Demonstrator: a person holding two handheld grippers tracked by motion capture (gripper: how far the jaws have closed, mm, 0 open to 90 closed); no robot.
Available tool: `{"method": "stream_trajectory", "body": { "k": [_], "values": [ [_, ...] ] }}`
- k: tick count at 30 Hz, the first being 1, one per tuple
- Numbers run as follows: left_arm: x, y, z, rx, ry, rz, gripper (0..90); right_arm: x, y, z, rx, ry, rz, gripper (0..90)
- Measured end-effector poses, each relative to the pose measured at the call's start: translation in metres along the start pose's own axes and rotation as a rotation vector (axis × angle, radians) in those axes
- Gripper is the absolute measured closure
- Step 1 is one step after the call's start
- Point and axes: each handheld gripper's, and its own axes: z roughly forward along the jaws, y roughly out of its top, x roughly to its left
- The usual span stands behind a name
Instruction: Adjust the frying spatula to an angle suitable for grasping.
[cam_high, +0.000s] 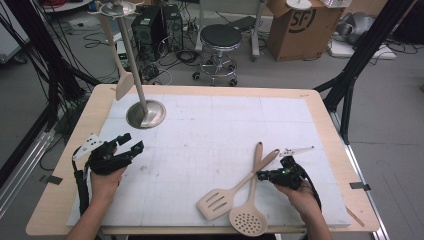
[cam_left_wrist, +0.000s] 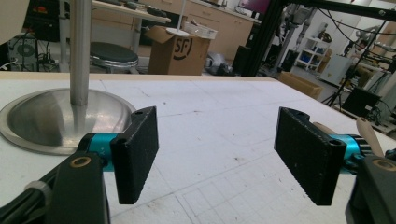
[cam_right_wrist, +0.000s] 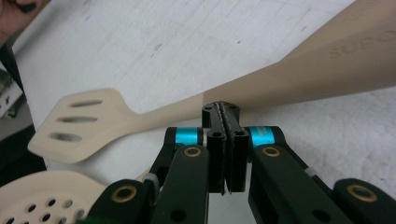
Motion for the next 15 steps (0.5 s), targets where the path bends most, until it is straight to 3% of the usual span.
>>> {"method": "stream_trajectory", "body": {
  "k": [3, 5, 10, 15],
  "values": [
    [-0.001, 0.000, 0.001, 0.001, -0.001, 0.000, 31.4, 0.001, 0.005, 0.005, -0.003, -0.021, -0.008, 89.4],
    [-0.001, 0.000, 0.001, -0.004, -0.002, -0.003, 31.5, 0.001, 0.009, 0.007, -0.010, -0.010, -0.003, 89.4],
    [0.001, 0.000, 0.000, -0.007, -0.005, -0.026, 31.6, 0.006, 0.019, 0.019, 0.008, -0.044, -0.048, 89.4],
    [0.001, 0.000, 0.000, -0.011, -0.005, -0.034, 31.5, 0.009, 0.023, 0.026, 0.011, -0.074, -0.060, 89.5]
  ]
}}
